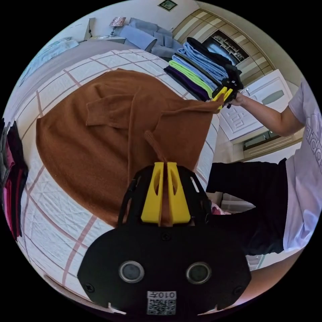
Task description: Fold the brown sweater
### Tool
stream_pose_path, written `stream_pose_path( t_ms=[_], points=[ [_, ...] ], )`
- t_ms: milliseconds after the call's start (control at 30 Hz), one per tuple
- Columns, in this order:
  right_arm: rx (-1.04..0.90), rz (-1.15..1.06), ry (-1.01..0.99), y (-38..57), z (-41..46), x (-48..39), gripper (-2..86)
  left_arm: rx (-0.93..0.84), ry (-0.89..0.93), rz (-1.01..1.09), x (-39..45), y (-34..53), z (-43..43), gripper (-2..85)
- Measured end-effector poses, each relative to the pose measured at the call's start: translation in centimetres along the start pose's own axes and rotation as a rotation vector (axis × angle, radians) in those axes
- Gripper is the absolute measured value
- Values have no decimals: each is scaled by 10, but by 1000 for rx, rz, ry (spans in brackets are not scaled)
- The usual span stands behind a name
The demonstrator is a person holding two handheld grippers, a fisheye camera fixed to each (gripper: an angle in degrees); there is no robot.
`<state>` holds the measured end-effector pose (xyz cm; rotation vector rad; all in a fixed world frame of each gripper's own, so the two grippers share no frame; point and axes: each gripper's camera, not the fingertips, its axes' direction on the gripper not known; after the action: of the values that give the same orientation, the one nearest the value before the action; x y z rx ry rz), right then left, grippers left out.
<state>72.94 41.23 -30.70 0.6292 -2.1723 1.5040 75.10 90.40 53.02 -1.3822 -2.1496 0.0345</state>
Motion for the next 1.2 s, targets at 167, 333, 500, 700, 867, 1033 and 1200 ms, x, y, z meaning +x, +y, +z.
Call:
stream_pose_path(
  t_ms=[167,333,500,700,867,1033,1200],
  points=[
    [190,-25,114,-18,-67,42,60,226,-207,-8,-18,-29,-114,4],
    [350,228,-96,-41,-62,181,62,166,-259,-14,-113,-107,-109,4],
    [246,565,-316,-53,12,309,67,-55,-202,-175,-221,-162,-24,12],
    [241,534,-85,-46,-18,305,91,38,-268,-258,-191,-143,-28,46],
    [215,495,237,-37,-46,256,113,143,-526,-423,-75,-56,-70,75],
    [204,501,151,-29,-18,240,85,-5,-489,-602,-20,16,-23,84],
    [261,630,284,-31,-3,264,64,-23,-436,-559,-2,19,6,77]
  ],
)
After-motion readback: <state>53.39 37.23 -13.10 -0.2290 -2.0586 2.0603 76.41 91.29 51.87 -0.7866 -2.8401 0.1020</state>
